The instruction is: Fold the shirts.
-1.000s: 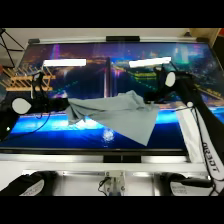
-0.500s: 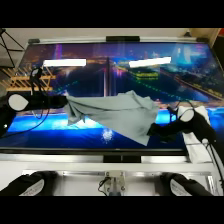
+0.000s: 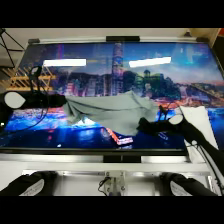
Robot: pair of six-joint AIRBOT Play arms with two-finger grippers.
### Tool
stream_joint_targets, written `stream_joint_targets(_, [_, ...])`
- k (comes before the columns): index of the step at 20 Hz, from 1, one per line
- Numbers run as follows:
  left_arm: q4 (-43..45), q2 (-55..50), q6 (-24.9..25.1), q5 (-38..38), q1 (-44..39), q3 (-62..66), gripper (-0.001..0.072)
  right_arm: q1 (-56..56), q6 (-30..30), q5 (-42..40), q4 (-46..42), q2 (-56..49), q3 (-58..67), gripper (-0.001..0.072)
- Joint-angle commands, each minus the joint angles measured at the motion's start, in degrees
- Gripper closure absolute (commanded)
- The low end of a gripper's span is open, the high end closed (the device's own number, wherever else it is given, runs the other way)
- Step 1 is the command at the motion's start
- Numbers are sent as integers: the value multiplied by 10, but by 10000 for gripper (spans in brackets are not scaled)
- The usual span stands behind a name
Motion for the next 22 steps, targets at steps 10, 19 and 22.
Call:
stream_joint_targets(10, [0, 163, 11, -132, 63, 600, 675, -126, -43, 43, -278, 395, 594, 645])
stream_joint_targets(19, [97, 195, -36, -270, 63, 422, 675, -126, 11, 314, -395, 299, 594, 644])
stream_joint_targets(22, [97, 163, -31, -234, 63, 255, 675, -125, 11, 369, -395, 196, 536, 644])
